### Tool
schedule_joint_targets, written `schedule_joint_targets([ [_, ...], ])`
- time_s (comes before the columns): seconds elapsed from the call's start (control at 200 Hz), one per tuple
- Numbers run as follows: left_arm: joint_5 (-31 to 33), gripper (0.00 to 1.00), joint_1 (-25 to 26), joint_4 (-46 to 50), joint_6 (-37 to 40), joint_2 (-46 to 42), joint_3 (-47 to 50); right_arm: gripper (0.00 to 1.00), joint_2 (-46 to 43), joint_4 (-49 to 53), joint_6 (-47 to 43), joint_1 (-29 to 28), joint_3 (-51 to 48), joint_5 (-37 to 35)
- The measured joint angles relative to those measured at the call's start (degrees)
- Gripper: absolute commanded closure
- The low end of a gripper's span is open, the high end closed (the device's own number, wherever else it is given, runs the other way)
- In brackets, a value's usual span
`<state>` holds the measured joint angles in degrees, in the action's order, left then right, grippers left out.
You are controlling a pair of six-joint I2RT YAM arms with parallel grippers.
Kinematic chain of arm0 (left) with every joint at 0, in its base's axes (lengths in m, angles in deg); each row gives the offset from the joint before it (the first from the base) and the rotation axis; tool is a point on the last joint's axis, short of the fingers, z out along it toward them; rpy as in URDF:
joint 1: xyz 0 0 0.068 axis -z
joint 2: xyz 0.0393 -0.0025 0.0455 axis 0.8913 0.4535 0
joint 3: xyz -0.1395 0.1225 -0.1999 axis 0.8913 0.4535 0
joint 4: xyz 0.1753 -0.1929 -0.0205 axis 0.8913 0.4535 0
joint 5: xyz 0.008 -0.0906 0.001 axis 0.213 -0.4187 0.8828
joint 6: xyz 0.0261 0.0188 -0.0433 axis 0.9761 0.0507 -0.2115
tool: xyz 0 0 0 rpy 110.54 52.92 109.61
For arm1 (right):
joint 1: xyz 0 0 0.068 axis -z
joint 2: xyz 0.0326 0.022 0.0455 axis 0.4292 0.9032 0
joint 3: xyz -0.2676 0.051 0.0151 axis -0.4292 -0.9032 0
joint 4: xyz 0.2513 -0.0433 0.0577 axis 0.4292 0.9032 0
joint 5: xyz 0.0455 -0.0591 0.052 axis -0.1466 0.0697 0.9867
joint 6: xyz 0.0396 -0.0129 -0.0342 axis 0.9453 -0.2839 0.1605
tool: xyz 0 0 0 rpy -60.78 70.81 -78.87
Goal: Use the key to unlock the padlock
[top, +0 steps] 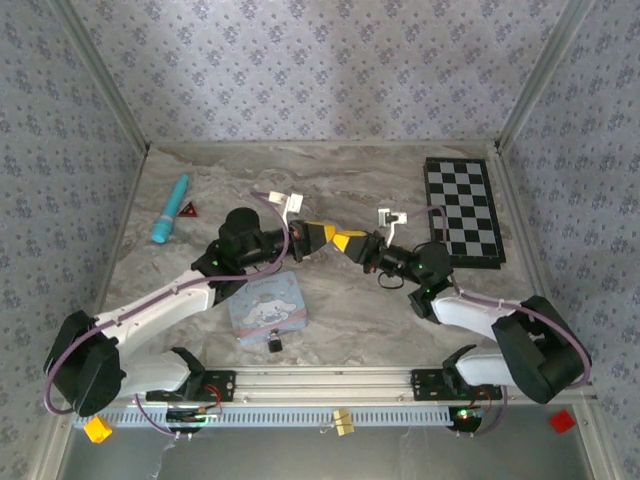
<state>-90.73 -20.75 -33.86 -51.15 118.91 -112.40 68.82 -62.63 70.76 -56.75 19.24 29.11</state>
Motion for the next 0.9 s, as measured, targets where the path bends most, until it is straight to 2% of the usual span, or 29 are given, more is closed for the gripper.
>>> schedule_joint_targets([
  [0.065,1.38,0.52,-0.15,2.14,0.48,0.59,-0.87,1.0,-2.93,4.11,-0.81,0.74,-0.72,-0.72],
  [0.105,2.91,0.4,-0.72,4.09,0.68,0.79,-1.51,1.0,-5.9,8.28,-1.73,1.42,-0.96,-1.62],
  [0.205,8.07,0.27,-2.47,11.47,0.92,0.81,-3.45,1.0,-15.08,21.11,-6.75,2.08,-0.96,-5.73],
  [0.37,19.3,0.22,-6.01,31.21,1.81,0.22,-8.24,1.0,-29.03,46.47,-17.07,2.1,2.1,-14.49],
  [0.575,31.32,0.18,-6.69,56.81,3.28,-4.13,-10.91,1.0,-33.48,69.64,-25.38,2.05,6.62,-21.44],
  [0.685,35.76,0.12,-5.33,68.72,2.25,-8.22,-10.88,1.0,-33.7,77.35,-27.52,1.62,7.5,-23.8],
  [0.819,37.94,0.1,-3.17,79.43,-0.61,-14.88,-9.07,1.0,-33.7,82.68,-29.24,0.61,7.54,-25.49],
  [0.834,38.05,0.08,-2.69,80.46,-1.11,-15.56,-8.81,1.0,-33.7,82.97,-29.4,0.52,7.54,-25.57],
  [0.854,38.56,0.01,-1.79,82.03,-1.95,-16.33,-8.41,1.0,-33.7,83.36,-29.55,0.39,7.54,-25.73],
  [0.899,38.84,0.0,0.57,84.83,-3.67,-17.7,-7.89,1.0,-33.66,83.8,-29.92,0.24,7.54,-25.99],
])
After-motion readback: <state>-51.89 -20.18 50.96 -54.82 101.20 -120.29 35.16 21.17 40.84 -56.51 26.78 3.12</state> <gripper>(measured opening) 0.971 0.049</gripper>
